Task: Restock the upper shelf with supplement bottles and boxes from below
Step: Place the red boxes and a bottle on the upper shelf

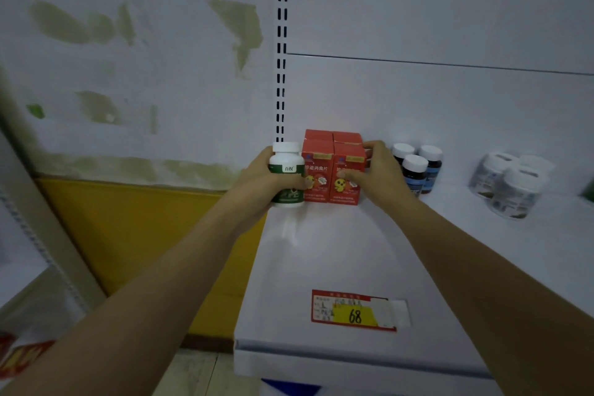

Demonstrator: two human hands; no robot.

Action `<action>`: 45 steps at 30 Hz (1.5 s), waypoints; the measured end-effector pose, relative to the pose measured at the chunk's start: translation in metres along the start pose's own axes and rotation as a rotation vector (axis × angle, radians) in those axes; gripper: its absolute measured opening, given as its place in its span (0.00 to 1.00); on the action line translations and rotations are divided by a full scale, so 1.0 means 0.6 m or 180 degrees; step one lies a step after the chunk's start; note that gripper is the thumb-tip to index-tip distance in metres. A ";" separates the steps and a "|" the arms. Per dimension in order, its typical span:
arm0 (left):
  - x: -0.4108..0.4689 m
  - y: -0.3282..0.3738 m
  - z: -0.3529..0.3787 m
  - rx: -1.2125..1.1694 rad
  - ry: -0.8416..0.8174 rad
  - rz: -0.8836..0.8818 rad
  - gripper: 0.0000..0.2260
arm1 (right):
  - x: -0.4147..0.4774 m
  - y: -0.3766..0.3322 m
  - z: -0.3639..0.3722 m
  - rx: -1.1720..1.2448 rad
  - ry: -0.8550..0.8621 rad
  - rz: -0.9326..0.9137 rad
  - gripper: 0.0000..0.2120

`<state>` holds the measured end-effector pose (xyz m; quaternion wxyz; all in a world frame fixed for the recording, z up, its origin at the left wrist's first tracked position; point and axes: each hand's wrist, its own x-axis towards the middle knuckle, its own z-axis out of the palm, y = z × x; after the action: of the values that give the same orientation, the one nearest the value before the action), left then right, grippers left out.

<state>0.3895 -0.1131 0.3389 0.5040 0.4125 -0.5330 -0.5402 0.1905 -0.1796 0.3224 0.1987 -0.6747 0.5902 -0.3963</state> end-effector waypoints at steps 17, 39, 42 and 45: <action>-0.032 0.013 0.033 0.0239 -0.0343 0.0012 0.25 | -0.112 0.007 -0.097 -0.1847 -0.0865 0.0617 0.12; -0.070 -0.004 0.584 0.0759 -0.1569 0.0186 0.21 | -0.407 0.216 -0.580 -0.2655 -0.0264 0.1836 0.27; -0.075 -0.009 0.680 0.0910 -0.1410 0.0187 0.20 | -0.427 0.265 -0.655 -0.2701 -0.0315 0.1781 0.26; -0.075 -0.015 0.757 0.1159 -0.1176 0.0206 0.24 | -0.435 0.315 -0.725 -0.2738 -0.0378 0.1731 0.27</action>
<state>-0.0510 0.0032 0.3676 0.3326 0.3735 -0.7173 -0.4852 -0.2620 0.1136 0.3693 0.0322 -0.5388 0.8417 -0.0125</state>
